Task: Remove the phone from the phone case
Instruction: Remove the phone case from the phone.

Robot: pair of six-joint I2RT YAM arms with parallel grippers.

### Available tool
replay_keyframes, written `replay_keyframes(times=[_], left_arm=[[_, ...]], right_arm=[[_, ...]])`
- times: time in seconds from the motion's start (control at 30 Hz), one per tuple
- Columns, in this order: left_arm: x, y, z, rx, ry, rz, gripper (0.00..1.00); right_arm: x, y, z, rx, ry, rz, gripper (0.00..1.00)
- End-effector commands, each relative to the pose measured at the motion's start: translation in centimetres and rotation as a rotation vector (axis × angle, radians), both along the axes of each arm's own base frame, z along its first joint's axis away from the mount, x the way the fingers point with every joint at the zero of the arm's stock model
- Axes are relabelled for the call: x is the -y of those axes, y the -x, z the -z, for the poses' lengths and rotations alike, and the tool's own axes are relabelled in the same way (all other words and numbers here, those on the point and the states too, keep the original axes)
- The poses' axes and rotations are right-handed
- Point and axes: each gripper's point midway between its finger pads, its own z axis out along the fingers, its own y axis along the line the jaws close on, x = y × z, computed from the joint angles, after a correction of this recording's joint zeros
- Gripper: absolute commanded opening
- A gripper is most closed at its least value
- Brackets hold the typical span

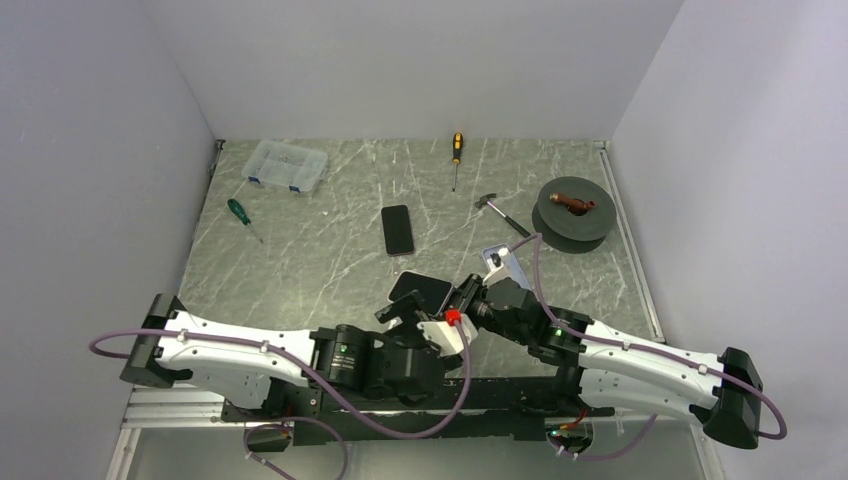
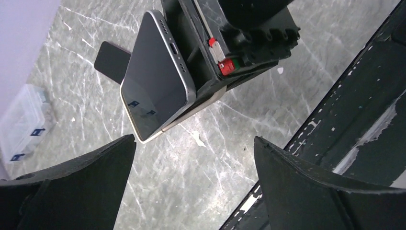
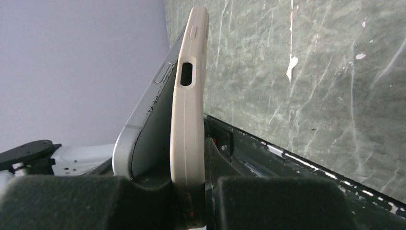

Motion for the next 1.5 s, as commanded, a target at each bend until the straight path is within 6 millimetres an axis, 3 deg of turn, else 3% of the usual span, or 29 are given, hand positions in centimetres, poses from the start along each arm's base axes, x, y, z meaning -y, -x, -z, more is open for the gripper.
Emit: replay_keyframes(times=[0.0, 0.23, 0.37, 0.63, 0.8, 1.13, 1.47], left_arm=[[0.2, -0.5, -2.5, 0.076, 0.027, 0.016, 0.97], [-0.4, -1.9, -3.5, 0.023, 0.158, -0.004, 0.83], [-0.2, -2.0, -3.2, -0.070, 0.240, 0.054, 0.86], [0.7, -1.0, -1.6, -0.103, 0.163, 0.144, 0.83], [0.8, -2.4, -1.2, -0.069, 0.107, 0.076, 0.77], [1.6, -3.5, -0.6, -0.040, 0.064, 0.057, 0.48], [-0.1, -3.8, -1.2, -0.049, 0.130, 0.038, 0.47]], right_arm=[[-0.8, 0.1, -4.9, -0.001, -0.167, 0.000, 0.00], [-0.6, 0.5, -5.1, -0.026, -0.183, -0.005, 0.00], [-0.7, 0.5, -4.9, -0.046, -0.194, -0.003, 0.00], [-1.3, 0.3, -4.6, -0.058, -0.164, -0.008, 0.00], [-1.7, 0.3, -4.4, -0.067, -0.169, -0.014, 0.00], [-1.6, 0.4, -4.3, -0.067, -0.163, -0.014, 0.00], [-1.5, 0.3, -3.8, -0.066, -0.171, -0.007, 0.00]])
